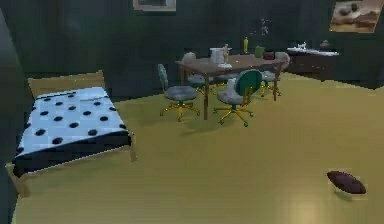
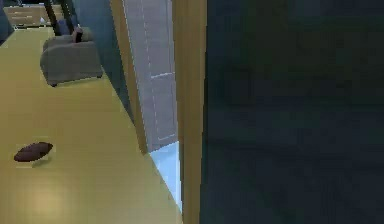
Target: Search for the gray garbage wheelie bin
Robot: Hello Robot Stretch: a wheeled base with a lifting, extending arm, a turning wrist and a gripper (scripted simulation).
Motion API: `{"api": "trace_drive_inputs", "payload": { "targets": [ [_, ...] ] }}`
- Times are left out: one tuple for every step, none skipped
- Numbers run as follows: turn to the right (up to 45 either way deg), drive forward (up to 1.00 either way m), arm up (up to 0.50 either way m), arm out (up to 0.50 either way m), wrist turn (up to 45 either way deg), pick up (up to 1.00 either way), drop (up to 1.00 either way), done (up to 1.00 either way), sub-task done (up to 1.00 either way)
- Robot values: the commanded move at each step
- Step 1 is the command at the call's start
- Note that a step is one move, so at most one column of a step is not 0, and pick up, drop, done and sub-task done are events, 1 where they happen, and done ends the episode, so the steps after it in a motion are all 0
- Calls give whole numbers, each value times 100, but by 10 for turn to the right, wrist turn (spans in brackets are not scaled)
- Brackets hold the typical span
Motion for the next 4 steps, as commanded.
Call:
{"api": "trace_drive_inputs", "payload": {
  "targets": [
    [-300, 0, 0, 0, 0, 0, 0, 0, 0],
    [0, 5, 0, 0, 0, 0, 0, 0, 0],
    [450, 0, 0, 0, 0, 0, 0, 0, 0],
    [420, 0, 0, 0, 0, 0, 0, 0, 0]
  ]
}}
